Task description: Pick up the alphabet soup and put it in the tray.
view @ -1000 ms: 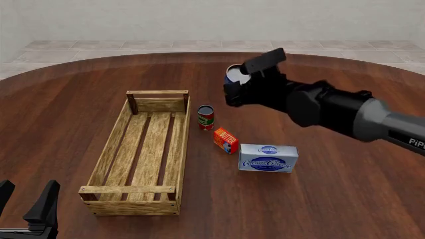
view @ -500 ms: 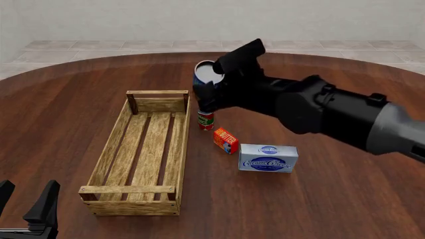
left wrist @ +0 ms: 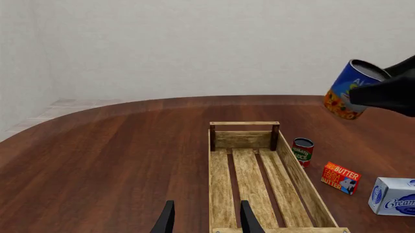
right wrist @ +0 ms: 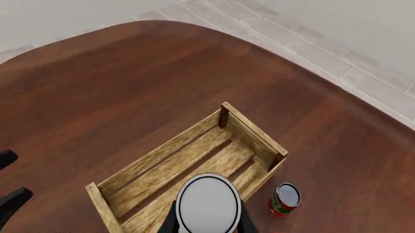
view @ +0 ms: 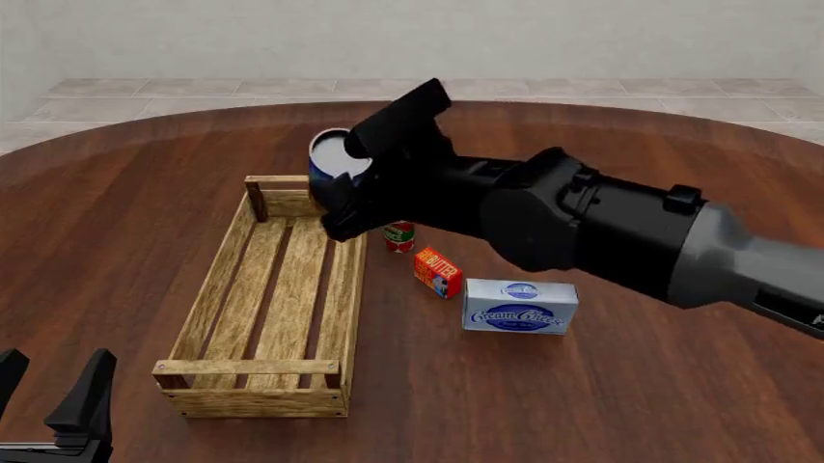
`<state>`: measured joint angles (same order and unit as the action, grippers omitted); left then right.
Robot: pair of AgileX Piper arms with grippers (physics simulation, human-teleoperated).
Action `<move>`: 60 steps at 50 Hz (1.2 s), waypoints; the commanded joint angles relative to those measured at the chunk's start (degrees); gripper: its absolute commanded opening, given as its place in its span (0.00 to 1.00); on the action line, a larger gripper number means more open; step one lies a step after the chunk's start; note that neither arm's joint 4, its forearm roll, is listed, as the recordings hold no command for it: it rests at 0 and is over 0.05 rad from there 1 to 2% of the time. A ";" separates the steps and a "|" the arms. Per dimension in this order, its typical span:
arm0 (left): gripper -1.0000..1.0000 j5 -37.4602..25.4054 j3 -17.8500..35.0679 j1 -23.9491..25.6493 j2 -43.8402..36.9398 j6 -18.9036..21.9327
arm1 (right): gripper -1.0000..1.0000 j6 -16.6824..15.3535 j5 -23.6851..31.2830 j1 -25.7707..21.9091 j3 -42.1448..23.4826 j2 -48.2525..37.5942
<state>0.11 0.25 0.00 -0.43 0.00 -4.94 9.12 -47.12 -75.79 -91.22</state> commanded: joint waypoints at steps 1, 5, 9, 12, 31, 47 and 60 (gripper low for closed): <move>1.00 0.00 0.00 0.00 0.00 0.00 | 0.00 1.50 -0.18 -2.75 -2.04 -1.04; 1.00 0.00 0.00 0.00 0.00 0.00 | 0.00 1.90 -0.91 -3.11 -2.38 -2.29; 1.00 0.00 0.00 0.00 0.00 0.00 | 0.00 2.14 -1.20 -3.42 -2.96 -3.18; 1.00 0.00 0.00 0.00 0.00 0.00 | 0.00 2.17 -1.45 -3.75 -3.24 -3.75; 1.00 0.00 0.00 0.00 0.00 0.00 | 0.00 4.24 -5.48 -6.06 -3.50 -9.98; 1.00 0.00 0.00 0.00 0.00 0.00 | 0.00 6.26 -9.10 -6.53 -3.88 -15.95; 1.00 0.00 0.00 0.00 0.00 0.00 | 0.00 6.49 -10.50 -6.45 -5.88 -20.89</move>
<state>0.11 0.25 0.00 -0.43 0.00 0.15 0.03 -53.58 -80.01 -108.91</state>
